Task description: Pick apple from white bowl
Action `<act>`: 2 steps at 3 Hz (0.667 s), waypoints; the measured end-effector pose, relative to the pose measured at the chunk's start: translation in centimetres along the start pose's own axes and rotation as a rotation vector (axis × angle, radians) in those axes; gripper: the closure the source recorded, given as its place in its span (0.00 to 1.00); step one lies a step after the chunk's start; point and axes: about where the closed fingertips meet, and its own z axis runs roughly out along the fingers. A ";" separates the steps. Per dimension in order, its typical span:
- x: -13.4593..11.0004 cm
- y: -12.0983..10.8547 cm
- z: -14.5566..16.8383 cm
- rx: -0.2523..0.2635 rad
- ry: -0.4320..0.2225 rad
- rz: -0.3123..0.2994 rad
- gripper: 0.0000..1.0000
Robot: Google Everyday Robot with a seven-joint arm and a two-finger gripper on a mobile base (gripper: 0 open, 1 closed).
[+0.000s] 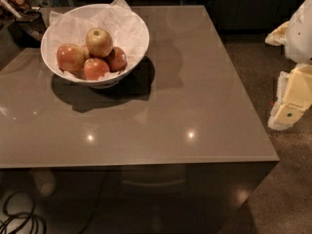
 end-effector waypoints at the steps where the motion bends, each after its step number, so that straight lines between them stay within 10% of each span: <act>1: 0.0 0.0 0.0 0.000 0.000 0.000 0.00; 2: -0.8 -0.5 -0.4 0.016 -0.017 0.011 0.00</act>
Offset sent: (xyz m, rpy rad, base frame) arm 0.0124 0.0117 0.0099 0.0343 -0.0177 -0.0214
